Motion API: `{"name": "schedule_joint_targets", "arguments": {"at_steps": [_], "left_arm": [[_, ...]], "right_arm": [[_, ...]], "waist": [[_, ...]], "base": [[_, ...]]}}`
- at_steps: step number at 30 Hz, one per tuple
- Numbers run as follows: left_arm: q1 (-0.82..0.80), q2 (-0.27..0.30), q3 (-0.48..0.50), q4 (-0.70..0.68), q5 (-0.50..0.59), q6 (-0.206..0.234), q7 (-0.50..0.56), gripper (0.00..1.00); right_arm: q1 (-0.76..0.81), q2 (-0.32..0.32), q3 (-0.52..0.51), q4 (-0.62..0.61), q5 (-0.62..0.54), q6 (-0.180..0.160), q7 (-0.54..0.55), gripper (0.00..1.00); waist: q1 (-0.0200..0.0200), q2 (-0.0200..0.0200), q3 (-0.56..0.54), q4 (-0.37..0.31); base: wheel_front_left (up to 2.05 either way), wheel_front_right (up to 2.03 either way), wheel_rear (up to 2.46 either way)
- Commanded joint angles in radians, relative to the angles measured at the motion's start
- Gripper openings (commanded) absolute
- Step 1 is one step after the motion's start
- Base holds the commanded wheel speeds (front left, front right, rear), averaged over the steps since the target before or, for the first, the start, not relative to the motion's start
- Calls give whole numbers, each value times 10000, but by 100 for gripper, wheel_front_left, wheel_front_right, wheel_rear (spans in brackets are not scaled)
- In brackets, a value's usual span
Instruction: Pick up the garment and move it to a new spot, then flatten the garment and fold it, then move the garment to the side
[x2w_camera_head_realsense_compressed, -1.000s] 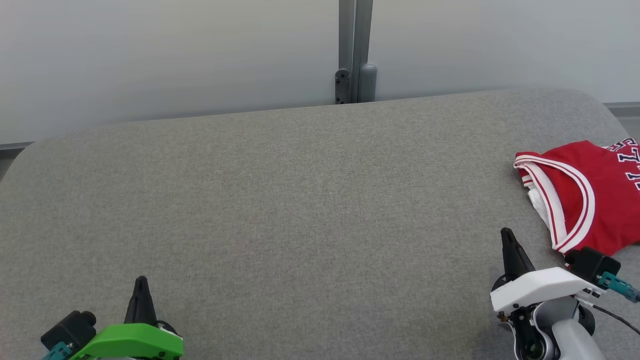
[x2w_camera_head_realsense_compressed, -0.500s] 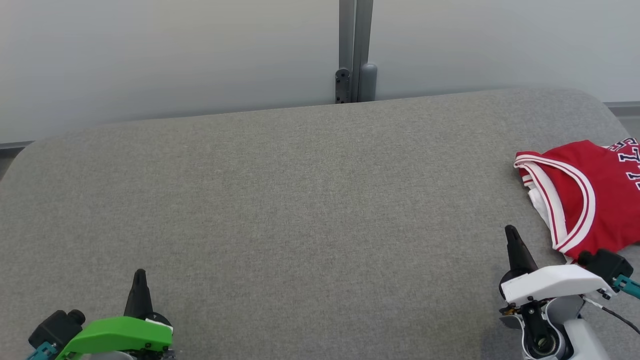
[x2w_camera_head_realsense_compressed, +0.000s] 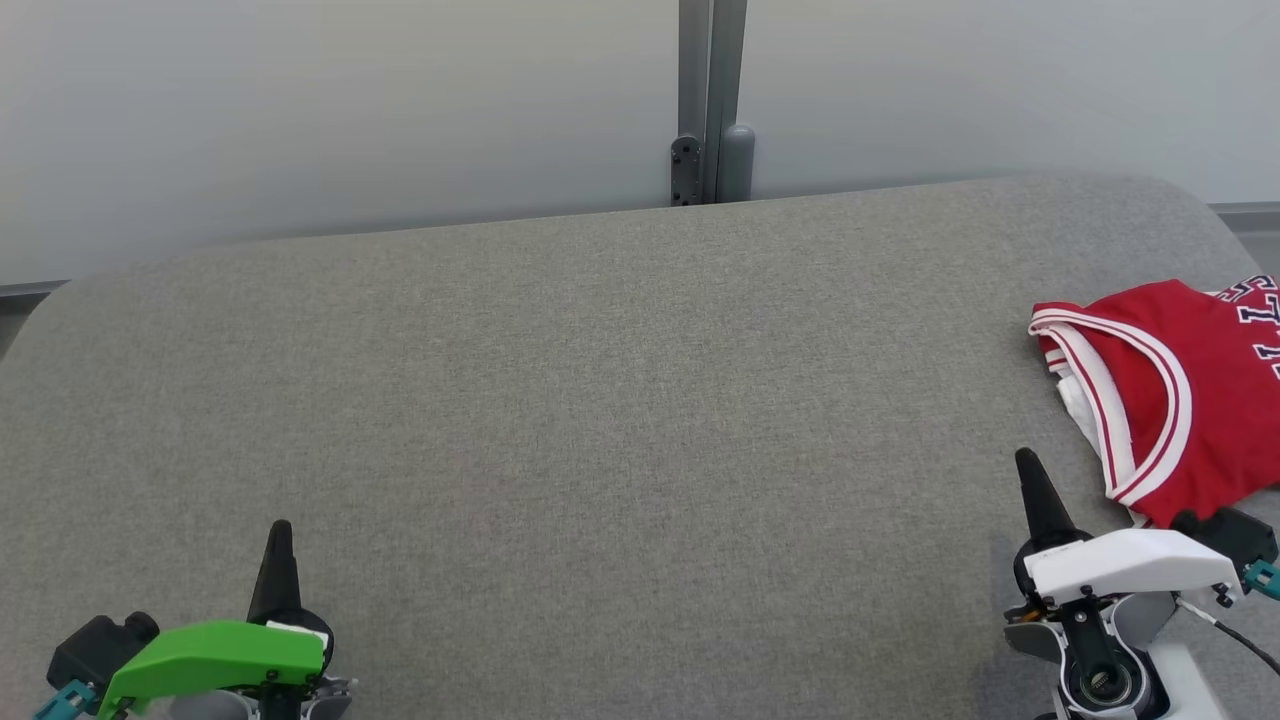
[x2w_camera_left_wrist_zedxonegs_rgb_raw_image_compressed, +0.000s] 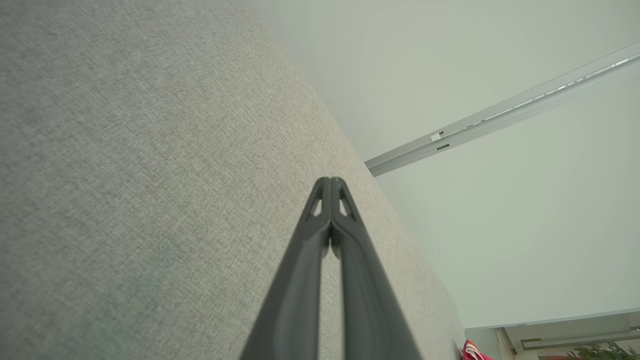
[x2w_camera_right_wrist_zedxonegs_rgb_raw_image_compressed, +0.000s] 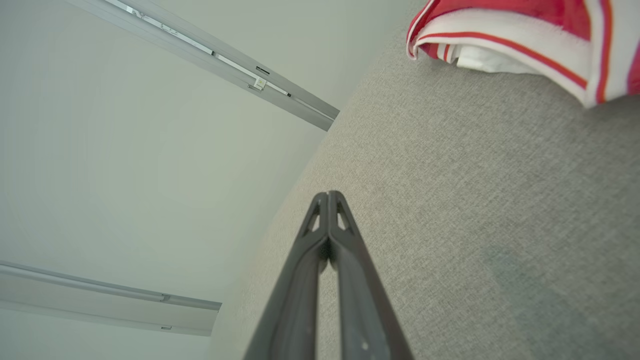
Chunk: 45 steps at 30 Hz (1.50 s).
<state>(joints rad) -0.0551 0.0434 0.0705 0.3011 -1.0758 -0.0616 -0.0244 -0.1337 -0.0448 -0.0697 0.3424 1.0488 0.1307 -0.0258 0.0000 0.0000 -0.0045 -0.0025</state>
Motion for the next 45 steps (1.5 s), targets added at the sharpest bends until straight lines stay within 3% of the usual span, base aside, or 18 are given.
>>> {"name": "schedule_joint_targets", "arguments": {"at_steps": [1,45], "left_arm": [[-258,78,72,-121,-325,-82,66,0],[-515,96,370,-470,-4130,-566,1088,0]], "right_arm": [[-10,-63,-46,-174,304,5,83,0],[235,-73,-362,-808,4325,3,1104,0]], "waist": [[0,0,2,1],[0,0,53,18]], "base": [[0,0,0],[0,0,0]]}}
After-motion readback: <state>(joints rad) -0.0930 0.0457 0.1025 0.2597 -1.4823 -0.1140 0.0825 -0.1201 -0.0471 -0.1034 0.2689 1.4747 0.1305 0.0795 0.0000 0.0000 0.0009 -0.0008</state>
